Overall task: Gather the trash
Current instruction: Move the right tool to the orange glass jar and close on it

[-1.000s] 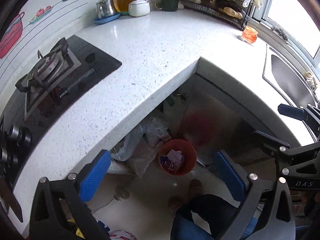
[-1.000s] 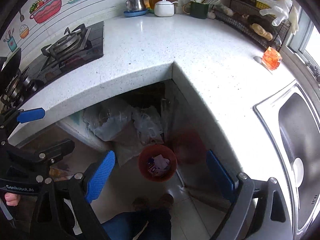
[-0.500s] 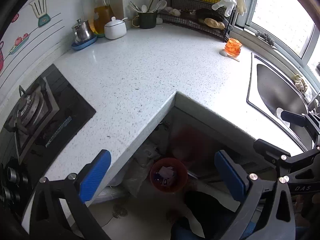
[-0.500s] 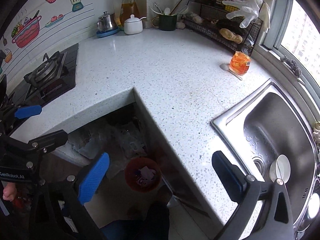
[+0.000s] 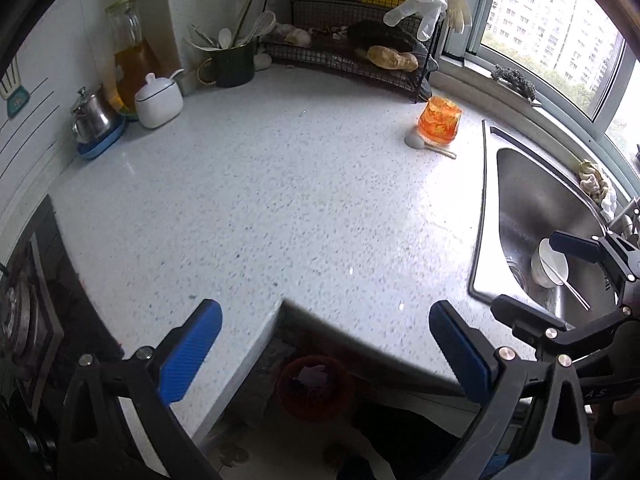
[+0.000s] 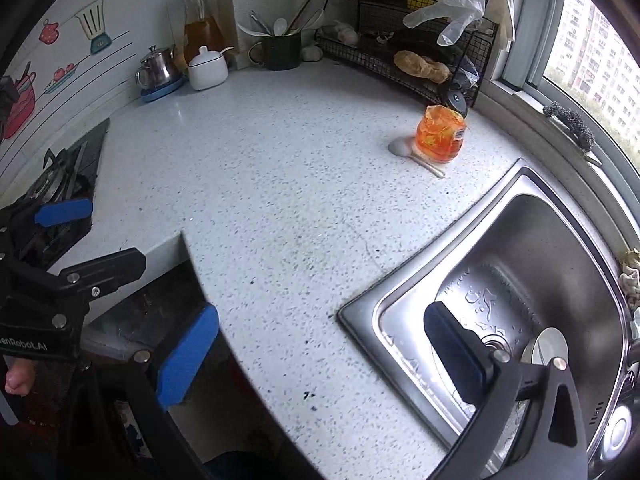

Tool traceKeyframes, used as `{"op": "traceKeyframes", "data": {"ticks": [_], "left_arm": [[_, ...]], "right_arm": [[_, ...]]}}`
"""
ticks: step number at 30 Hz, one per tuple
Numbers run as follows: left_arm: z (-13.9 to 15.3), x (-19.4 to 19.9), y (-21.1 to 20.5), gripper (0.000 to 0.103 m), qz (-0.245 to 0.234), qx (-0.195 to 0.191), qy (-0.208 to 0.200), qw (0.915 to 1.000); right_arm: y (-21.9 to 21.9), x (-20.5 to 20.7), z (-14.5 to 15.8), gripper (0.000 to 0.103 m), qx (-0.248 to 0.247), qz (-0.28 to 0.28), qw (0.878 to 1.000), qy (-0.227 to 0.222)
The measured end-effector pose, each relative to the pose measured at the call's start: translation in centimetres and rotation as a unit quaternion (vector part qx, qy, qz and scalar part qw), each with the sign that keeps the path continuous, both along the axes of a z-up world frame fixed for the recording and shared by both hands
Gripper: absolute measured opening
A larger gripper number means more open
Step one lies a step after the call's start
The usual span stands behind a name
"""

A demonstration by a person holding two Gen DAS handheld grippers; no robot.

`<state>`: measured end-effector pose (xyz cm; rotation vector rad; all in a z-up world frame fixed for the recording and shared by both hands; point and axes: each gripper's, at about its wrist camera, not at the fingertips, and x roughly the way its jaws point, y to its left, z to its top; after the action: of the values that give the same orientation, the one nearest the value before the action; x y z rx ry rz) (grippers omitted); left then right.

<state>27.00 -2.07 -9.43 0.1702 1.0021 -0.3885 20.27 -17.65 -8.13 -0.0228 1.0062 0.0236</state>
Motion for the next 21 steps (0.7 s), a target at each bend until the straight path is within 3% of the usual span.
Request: {"op": "traceKeyframes", "data": {"ticks": [21], "left_arm": [[1.4,13.1,-9.2,0.103,0.004,-0.001,0.013,0.9999]], "right_arm": [[-10.4,11.7,1.7,0.102,0.014,-0.008,1.0,0.004]]}}
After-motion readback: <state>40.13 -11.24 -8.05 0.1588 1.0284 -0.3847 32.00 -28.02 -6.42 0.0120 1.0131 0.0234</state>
